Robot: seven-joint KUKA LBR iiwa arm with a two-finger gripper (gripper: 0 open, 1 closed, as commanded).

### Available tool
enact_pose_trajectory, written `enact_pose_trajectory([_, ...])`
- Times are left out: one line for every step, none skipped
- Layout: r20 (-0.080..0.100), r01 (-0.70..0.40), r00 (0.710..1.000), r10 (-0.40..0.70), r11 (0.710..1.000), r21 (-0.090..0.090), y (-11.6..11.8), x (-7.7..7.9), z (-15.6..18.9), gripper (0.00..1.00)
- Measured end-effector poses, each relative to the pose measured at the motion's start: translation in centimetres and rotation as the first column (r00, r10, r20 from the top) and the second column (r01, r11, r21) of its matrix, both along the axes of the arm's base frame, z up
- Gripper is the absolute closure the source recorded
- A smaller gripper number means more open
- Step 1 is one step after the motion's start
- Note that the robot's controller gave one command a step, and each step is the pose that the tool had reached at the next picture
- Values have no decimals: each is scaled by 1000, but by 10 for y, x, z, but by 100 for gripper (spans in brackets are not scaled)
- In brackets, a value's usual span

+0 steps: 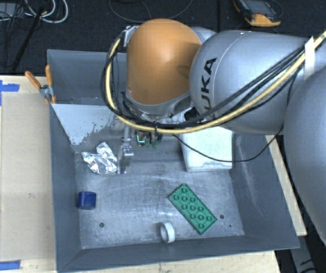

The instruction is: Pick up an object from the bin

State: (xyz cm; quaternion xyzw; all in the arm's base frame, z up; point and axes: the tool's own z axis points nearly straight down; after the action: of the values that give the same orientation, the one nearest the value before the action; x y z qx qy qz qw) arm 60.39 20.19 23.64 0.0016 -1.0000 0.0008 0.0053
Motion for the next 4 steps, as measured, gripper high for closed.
enact_pose_trajectory([-2, -138, 990, 138, 990, 0, -13, -54, -136, 0])
enact_pose_trajectory([13, 29, 999, -29, 1000, 3, 12, -23, -162, 0])
enact_pose_trajectory([19, 32, 999, -32, 999, 7, 13, -21, -160, 100])
enact_pose_trajectory([13, 58, 998, -58, 998, 3, 3, -20, -144, 100])
